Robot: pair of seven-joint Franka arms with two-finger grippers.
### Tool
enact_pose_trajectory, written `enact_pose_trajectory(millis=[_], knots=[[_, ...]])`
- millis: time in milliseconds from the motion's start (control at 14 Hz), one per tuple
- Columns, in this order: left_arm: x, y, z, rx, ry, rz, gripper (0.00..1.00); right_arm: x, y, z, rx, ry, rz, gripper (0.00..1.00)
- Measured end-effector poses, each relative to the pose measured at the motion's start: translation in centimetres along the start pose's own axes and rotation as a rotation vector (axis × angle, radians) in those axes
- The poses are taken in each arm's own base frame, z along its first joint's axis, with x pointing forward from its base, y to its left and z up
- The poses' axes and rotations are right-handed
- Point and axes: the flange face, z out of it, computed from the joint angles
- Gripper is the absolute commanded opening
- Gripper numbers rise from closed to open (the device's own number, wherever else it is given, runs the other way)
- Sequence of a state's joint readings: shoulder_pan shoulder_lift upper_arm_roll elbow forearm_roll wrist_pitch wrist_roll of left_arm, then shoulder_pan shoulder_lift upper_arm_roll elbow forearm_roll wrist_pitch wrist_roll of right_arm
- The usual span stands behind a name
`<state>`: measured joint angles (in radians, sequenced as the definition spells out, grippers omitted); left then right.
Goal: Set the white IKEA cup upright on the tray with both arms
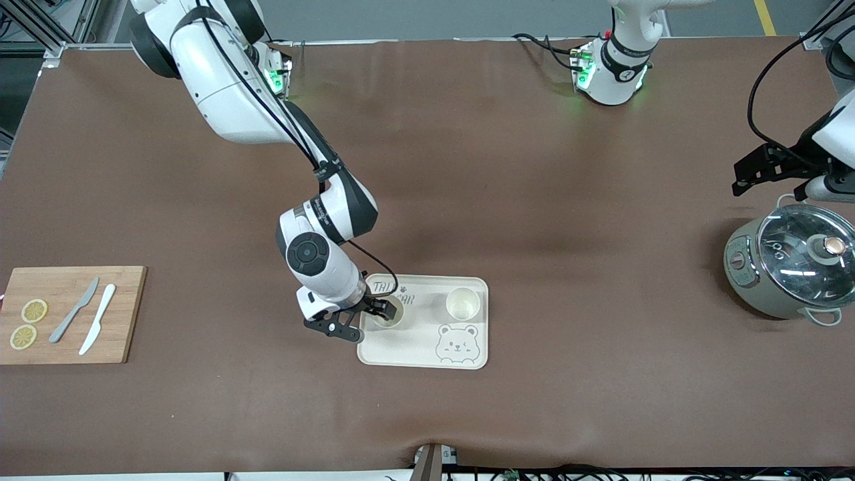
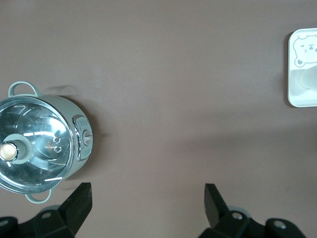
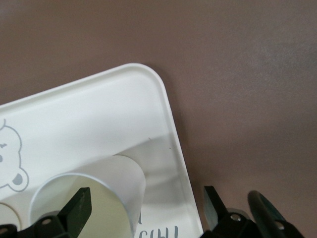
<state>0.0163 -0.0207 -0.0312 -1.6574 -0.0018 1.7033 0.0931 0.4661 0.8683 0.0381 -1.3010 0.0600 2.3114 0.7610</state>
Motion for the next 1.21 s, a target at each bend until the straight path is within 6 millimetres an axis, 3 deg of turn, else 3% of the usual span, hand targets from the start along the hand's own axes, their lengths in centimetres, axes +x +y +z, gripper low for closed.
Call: enact_pose_trajectory(millis=[214, 356, 498, 712, 926, 1068, 1211], knots=[[0.4, 0.3, -0.2, -0.034, 0.029, -0.007, 1.0, -0.1, 0.1, -1.5, -0.062, -0.066, -0.001, 1.0], [0.6, 0.3, -0.6, -0.037, 0.041, -0.008, 1.0, -0.1, -0.3, -4.3, -0.095, -0.103, -0.005, 1.0], [0.9, 0.3, -1.1, -0.037, 0.055, -0.007, 1.0, -0.2, -0.6, -9.1, -0.114, -0.135, -0.003, 1.0], [1.4, 0.5, -2.2, -0.035, 0.081, -0.003, 1.0, -0.1, 0.7, -18.8, -0.11, -0.185, 0.012, 1.0], [1.9, 0.4, -2.4, -0.035, 0.089, -0.003, 1.0, 1.8, 6.5, -27.9, -0.117, -0.22, -0.065, 1.0], [2.0, 0.4, -2.4, -0.035, 0.088, -0.003, 1.0, 4.2, 12.7, -32.7, -0.114, -0.237, -0.152, 1.0], [2.0, 0.3, -2.3, -0.035, 0.088, -0.003, 1.0, 6.6, 19.3, -36.2, -0.131, -0.228, -0.216, 1.0]])
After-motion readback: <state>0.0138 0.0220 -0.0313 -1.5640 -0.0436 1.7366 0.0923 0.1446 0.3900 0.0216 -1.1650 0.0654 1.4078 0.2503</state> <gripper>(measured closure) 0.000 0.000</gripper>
